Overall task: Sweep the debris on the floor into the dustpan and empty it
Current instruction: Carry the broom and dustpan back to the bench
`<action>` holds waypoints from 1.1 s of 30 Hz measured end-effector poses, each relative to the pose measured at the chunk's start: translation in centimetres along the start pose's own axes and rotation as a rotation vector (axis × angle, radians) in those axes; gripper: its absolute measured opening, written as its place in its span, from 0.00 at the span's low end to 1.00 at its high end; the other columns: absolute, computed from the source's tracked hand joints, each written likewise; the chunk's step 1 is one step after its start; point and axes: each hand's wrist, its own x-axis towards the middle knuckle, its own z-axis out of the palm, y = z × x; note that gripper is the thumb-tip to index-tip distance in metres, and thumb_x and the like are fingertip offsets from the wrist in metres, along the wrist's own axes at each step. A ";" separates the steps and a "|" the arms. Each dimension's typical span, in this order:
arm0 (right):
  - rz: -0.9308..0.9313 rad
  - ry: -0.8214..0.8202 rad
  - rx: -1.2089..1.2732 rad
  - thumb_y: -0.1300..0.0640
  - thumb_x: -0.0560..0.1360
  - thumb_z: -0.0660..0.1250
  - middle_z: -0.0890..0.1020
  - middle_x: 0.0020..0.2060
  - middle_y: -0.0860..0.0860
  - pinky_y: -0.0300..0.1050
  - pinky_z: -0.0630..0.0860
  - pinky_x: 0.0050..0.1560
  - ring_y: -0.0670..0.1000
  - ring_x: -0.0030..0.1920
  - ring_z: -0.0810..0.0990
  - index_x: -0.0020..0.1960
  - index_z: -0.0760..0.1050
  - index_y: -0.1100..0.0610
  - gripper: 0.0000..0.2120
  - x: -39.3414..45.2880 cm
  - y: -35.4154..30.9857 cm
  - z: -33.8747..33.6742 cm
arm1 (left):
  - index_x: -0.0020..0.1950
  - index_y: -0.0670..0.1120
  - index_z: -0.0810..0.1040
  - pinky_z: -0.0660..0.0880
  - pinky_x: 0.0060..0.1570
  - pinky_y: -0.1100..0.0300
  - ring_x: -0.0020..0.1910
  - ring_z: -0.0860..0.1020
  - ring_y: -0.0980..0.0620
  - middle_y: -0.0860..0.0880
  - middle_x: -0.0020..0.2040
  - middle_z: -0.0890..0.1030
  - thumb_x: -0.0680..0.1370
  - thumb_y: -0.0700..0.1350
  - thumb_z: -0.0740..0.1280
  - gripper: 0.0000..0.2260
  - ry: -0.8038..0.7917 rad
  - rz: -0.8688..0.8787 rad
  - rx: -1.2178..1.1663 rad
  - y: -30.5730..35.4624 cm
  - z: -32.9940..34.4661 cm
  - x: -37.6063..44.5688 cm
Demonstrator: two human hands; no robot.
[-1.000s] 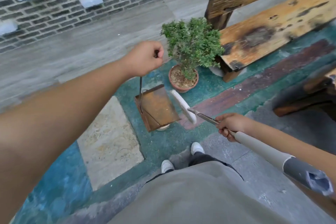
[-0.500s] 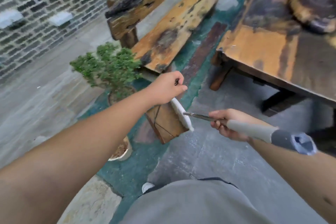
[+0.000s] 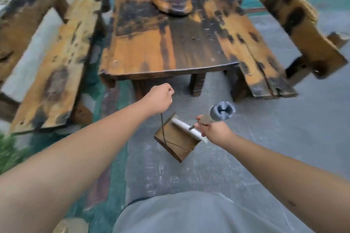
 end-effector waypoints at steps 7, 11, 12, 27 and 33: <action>-0.019 0.207 -0.213 0.52 0.76 0.67 0.80 0.48 0.50 0.45 0.69 0.46 0.54 0.51 0.79 0.43 0.80 0.45 0.05 0.1 8.0 -11.2 | 0.49 0.42 0.73 0.70 0.20 0.70 0.31 0.75 0.54 0.48 0.38 0.76 0.81 0.36 0.55 0.08 -0.291 0.113 -0.015 12.7 8.8 8.8; 0.140 0.434 -0.184 0.52 0.78 0.66 0.84 0.50 0.57 0.50 0.74 0.49 0.57 0.50 0.81 0.49 0.81 0.64 0.14 1.1 13.8 -18.2 | 0.49 0.44 0.76 0.73 0.29 0.61 0.32 0.76 0.52 0.46 0.43 0.81 0.82 0.42 0.55 0.11 -0.417 0.314 0.104 20.6 16.0 15.1; 0.164 0.469 -0.171 0.53 0.77 0.67 0.85 0.49 0.57 0.50 0.75 0.48 0.57 0.50 0.81 0.50 0.81 0.63 0.12 1.3 14.5 -19.2 | 0.49 0.44 0.76 0.71 0.29 0.62 0.32 0.74 0.53 0.47 0.44 0.80 0.82 0.42 0.54 0.11 -0.429 0.378 0.177 21.5 16.8 15.8; 0.586 0.870 0.151 0.54 0.75 0.67 0.83 0.39 0.52 0.44 0.72 0.39 0.53 0.42 0.79 0.44 0.79 0.57 0.07 3.6 29.0 -40.5 | 0.44 0.46 0.73 0.66 0.40 0.61 0.41 0.75 0.50 0.48 0.42 0.79 0.82 0.43 0.56 0.10 -0.730 0.870 0.355 47.7 35.2 30.4; 0.549 0.882 0.060 0.64 0.71 0.65 0.79 0.30 0.49 0.41 0.65 0.30 0.51 0.35 0.77 0.38 0.75 0.61 0.04 5.6 39.0 -51.7 | 0.46 0.47 0.75 0.71 0.41 0.57 0.39 0.76 0.50 0.51 0.40 0.79 0.82 0.44 0.56 0.09 -0.765 0.867 0.388 58.9 45.8 36.2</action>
